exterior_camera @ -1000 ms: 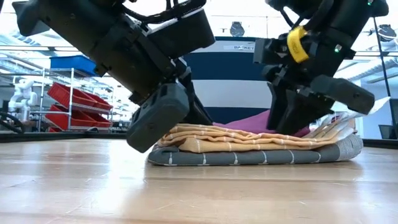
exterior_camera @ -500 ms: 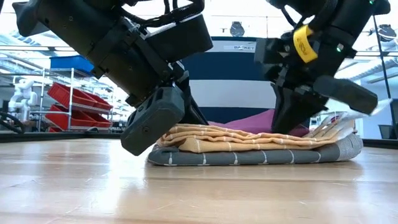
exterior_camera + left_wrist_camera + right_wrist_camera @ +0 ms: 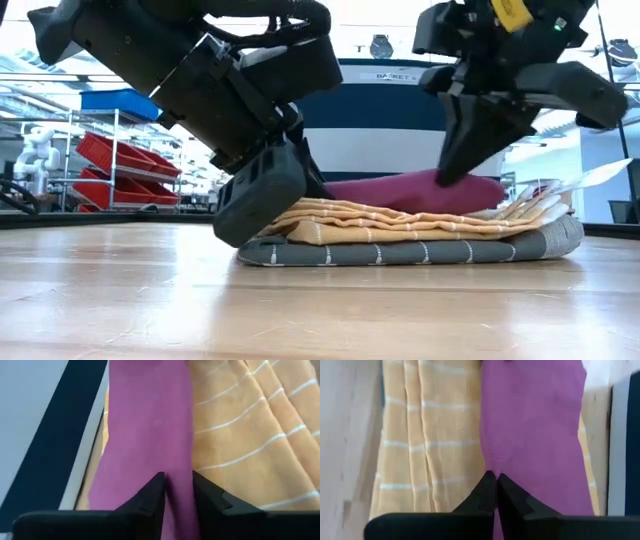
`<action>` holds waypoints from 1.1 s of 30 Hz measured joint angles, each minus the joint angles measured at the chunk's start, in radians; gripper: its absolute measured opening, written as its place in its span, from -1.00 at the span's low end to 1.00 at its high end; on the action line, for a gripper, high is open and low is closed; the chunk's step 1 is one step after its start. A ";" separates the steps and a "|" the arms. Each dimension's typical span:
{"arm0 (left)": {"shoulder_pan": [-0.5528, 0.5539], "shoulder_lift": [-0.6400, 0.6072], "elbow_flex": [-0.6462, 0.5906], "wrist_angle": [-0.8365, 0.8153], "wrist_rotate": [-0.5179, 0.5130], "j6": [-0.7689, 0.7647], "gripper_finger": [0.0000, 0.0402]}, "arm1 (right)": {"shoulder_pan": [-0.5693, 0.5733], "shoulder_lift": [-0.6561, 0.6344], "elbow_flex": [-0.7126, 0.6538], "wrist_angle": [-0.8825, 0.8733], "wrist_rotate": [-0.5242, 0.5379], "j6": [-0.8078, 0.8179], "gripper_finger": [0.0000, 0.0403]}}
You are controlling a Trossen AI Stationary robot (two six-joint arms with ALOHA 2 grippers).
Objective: Fold towel
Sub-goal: Put the stack of towels into the blue bin
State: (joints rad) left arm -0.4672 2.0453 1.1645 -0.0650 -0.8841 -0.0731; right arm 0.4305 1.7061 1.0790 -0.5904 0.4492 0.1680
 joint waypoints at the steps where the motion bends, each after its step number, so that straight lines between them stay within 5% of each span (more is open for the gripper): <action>1: -0.002 0.000 0.006 -0.012 0.000 0.009 -0.61 | 0.003 -0.001 0.000 -0.018 0.000 0.012 -1.00; 7: -0.009 0.000 0.068 -0.096 0.008 0.064 -0.95 | 0.017 0.000 0.000 -0.061 0.000 0.029 -1.00; 15: -0.044 0.001 0.190 -0.168 0.054 0.133 -0.98 | 0.041 -0.009 0.001 -0.121 -0.009 0.030 -1.00; 25: -0.046 0.001 0.210 -0.272 0.147 0.034 -0.99 | 0.113 -0.017 0.015 -0.128 -0.103 0.056 -1.00; 33: -0.024 0.007 0.212 -0.264 0.344 0.019 -0.98 | 0.140 -0.017 0.015 -0.116 -0.143 0.082 -1.00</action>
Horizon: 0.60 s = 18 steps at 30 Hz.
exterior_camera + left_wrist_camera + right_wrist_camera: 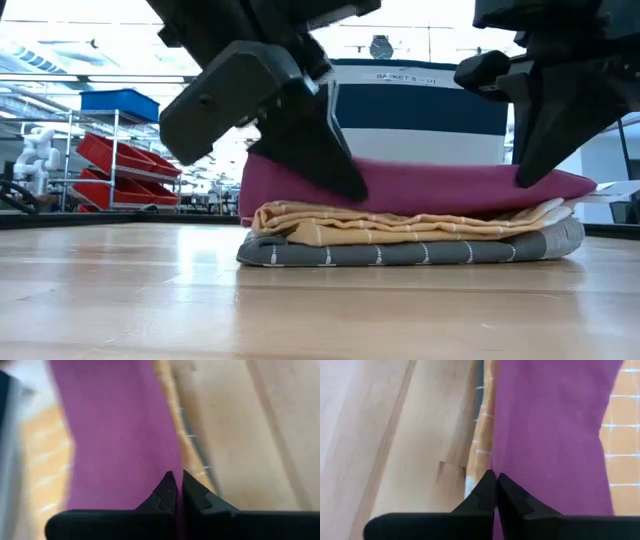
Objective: Fold towel
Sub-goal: Put the stack of towels into the blue bin
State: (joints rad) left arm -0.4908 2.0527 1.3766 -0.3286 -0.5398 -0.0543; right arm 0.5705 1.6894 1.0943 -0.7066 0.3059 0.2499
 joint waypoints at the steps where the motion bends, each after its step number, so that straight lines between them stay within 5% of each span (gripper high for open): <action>1: 0.006 0.005 0.000 0.007 0.041 -0.010 -0.98 | 0.000 0.000 0.000 0.004 -0.007 0.000 -0.99; 7: -0.005 0.043 -0.004 0.038 0.106 -0.044 -0.79 | 0.015 0.001 -0.005 0.012 -0.039 0.000 -0.75; 18: -0.045 0.046 -0.004 0.065 0.027 -0.068 -0.20 | 0.041 0.001 -0.063 0.171 -0.023 -0.024 0.15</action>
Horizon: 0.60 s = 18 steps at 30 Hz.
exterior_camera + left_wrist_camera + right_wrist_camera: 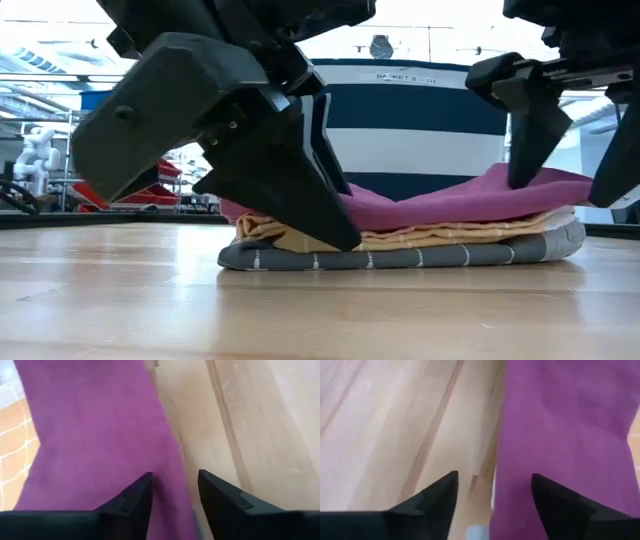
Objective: Fold towel
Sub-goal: Put the stack of towels into the blue bin
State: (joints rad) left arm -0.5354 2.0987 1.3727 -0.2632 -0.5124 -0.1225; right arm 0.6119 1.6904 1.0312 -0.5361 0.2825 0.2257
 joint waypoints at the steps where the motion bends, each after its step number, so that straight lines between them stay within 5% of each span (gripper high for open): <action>1: 0.001 0.000 0.000 0.002 -0.002 -0.002 -0.17 | 0.000 0.000 -0.009 0.022 0.002 -0.008 0.21; 6: 0.004 0.000 0.000 -0.004 -0.005 -0.005 -0.04 | -0.001 0.024 -0.044 0.044 0.053 -0.058 0.33; 18: 0.014 0.037 0.002 -0.008 0.011 -0.004 0.03 | -0.010 0.109 -0.075 0.115 0.137 -0.122 0.25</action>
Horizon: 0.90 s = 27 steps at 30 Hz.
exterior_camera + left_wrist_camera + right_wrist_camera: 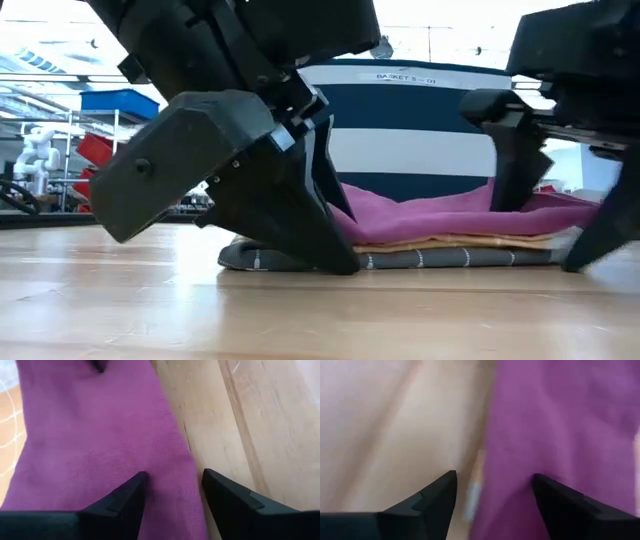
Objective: Fold towel
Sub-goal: Put the stack of towels into the blue bin
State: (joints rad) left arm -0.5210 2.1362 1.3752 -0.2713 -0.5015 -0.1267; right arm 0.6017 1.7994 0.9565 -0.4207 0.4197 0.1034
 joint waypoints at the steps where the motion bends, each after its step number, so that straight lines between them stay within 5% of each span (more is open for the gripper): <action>1: 0.003 0.005 0.001 0.003 0.007 -0.002 0.03 | -0.004 -0.002 0.000 0.000 0.018 -0.008 0.24; 11: 0.018 0.015 0.002 0.005 0.039 -0.026 0.03 | -0.094 0.001 -0.002 0.004 0.053 -0.012 0.04; 19: 0.019 0.018 0.001 0.008 0.012 -0.031 0.03 | -0.137 0.003 -0.004 0.014 0.024 -0.021 -0.89; 27: 0.021 0.021 -0.002 0.031 -0.070 -0.056 0.03 | -0.138 -0.022 0.044 -0.032 -0.089 0.073 -0.94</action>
State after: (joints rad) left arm -0.5003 2.1569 1.3732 -0.2405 -0.5713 -0.1825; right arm 0.4635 1.7775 1.0006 -0.4528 0.3304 0.1768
